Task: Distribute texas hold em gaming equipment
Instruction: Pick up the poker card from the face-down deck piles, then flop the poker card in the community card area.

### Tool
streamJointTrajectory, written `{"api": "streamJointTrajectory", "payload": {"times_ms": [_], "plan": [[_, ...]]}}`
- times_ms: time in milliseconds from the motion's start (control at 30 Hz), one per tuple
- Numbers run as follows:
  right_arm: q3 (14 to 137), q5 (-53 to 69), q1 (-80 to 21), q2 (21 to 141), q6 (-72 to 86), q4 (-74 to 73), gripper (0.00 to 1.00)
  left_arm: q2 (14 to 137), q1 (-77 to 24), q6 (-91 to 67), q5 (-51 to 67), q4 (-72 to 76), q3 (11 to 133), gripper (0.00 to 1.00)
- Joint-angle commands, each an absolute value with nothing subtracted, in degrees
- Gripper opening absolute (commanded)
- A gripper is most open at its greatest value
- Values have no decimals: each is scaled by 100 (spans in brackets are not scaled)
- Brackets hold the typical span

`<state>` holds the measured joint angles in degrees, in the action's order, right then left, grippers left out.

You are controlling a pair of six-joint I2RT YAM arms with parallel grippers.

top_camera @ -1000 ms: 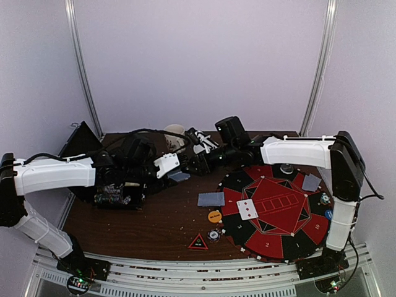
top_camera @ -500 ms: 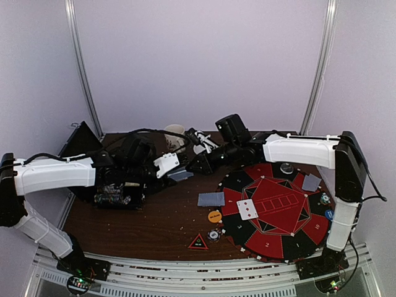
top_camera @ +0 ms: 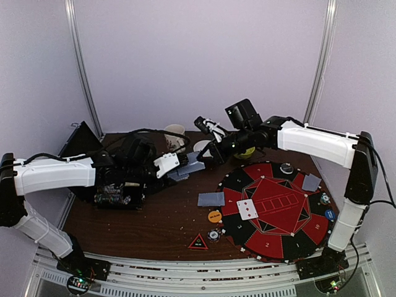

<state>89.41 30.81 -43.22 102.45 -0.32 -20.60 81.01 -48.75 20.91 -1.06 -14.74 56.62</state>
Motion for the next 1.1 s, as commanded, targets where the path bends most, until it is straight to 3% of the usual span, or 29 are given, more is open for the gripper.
{"api": "streamJointTrajectory", "payload": {"times_ms": [0,100,167,300,400,533,633,867,1067], "plan": [[9352,2751,-4048,9494,-746,-2900,0,8077,-4887,2065,0,-1230,5696,45],[9253,1866,-3908,9046,-1406,-3336,0,8068,-4887,2065,0,-1239,5709,44],[8872,510,-3887,8719,-1971,-3421,0,8052,-4887,2065,0,-1239,5708,44],[7464,-1888,-3885,8265,-3448,-2957,0,8025,-4891,2065,-8,-1238,5710,44],[6521,-2710,-3906,8200,-4532,-2252,0,8033,-4887,2065,-5,-1247,5708,44],[5840,-2576,-3902,8335,-5042,-1236,0,8053,-4887,2065,-20,-1265,5713,45],[5613,-1893,-3922,8515,-5291,-1644,0,8043,-4890,2065,-57,-1274,5711,45],[4709,-1860,-4126,8808,-5509,-2139,0,8023,-4893,2065,-19,-1257,5704,45],[4822,-880,-4246,8938,-5318,-2858,0,8025,-4896,2060,-46,-1266,5714,45]]}}
